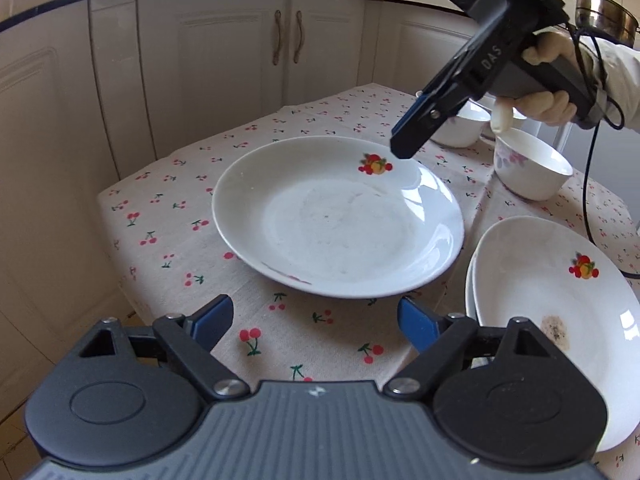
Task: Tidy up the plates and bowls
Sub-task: 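Close the right tool on the rim of a white fruit-decal plate, then lift the fruit-decal plate with the right tool over the plate stack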
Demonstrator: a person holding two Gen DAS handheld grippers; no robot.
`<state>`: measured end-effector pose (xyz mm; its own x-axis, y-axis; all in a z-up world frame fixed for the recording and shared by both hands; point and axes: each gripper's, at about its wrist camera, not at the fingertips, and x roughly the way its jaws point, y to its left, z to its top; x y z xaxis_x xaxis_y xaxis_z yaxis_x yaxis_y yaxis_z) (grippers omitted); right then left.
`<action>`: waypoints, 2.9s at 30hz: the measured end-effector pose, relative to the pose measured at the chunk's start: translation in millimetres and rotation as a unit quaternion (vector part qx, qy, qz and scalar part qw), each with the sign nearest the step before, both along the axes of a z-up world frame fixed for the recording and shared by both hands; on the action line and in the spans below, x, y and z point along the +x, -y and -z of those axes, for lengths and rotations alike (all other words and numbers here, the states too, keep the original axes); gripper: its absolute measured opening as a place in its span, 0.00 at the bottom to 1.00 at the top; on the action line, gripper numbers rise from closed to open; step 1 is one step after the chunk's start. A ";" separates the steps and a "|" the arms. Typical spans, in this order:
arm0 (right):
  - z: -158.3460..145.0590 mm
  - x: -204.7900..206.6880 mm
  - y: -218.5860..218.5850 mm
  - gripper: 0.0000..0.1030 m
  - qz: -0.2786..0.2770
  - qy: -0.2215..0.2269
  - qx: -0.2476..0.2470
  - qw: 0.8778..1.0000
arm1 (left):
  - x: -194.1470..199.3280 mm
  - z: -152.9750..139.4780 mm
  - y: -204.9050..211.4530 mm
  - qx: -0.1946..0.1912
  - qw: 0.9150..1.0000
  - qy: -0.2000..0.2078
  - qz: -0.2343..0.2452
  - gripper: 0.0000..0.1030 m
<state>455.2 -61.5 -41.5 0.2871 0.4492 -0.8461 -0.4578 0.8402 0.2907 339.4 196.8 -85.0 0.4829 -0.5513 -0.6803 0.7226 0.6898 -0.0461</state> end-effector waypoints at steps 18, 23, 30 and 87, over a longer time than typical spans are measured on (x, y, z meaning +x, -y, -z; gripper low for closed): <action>20.6 30.8 -9.4 0.83 -0.025 -0.043 0.032 0.998 | 16.8 5.0 11.7 0.008 0.998 -0.002 0.060 0.86; 23.9 34.5 -10.4 0.83 -0.026 -0.052 0.039 0.998 | 16.9 5.2 13.5 0.007 0.998 0.001 0.066 0.86; 24.4 36.1 -10.2 0.83 -0.024 -0.051 0.040 0.998 | 17.3 5.2 15.3 0.009 0.998 0.002 0.067 0.86; -52.4 -94.5 6.3 0.83 -0.060 0.021 0.059 0.996 | -105.3 -55.2 37.1 0.009 0.999 0.011 0.036 0.85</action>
